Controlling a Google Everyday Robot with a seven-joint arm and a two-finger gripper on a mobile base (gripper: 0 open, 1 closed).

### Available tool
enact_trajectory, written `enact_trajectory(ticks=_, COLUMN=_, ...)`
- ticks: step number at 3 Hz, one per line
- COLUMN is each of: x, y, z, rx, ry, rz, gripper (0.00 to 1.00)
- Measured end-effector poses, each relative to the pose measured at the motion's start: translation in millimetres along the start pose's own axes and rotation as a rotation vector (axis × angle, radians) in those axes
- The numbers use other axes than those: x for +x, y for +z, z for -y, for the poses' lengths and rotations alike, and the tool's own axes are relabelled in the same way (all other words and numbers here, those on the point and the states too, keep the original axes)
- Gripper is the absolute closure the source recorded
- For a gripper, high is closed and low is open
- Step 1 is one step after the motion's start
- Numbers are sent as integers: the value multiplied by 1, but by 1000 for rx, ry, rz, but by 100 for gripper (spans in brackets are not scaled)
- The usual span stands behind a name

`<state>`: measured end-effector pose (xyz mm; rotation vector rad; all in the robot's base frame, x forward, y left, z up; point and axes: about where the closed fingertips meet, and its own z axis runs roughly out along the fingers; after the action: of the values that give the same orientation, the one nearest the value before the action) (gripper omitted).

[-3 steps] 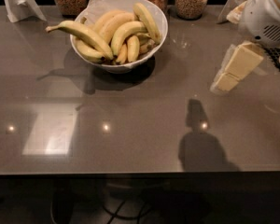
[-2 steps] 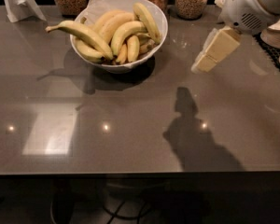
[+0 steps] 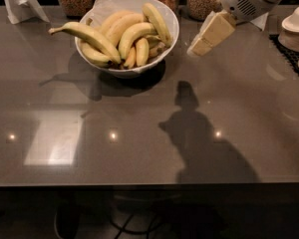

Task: Pick banana from white bowl

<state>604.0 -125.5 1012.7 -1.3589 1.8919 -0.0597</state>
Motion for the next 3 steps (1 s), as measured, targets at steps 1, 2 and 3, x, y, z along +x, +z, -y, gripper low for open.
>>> enact_trajectory(ticks=1, x=-18, y=21, z=7, rx=26, ry=9, rz=68, gripper=0)
enact_trajectory(ticks=2, x=-46, y=55, z=22, rx=68, ry=51, rz=169, gripper=0)
enact_trajectory(ticks=3, x=-71, y=88, z=38, rx=87, ry=108, rz=263, gripper=0)
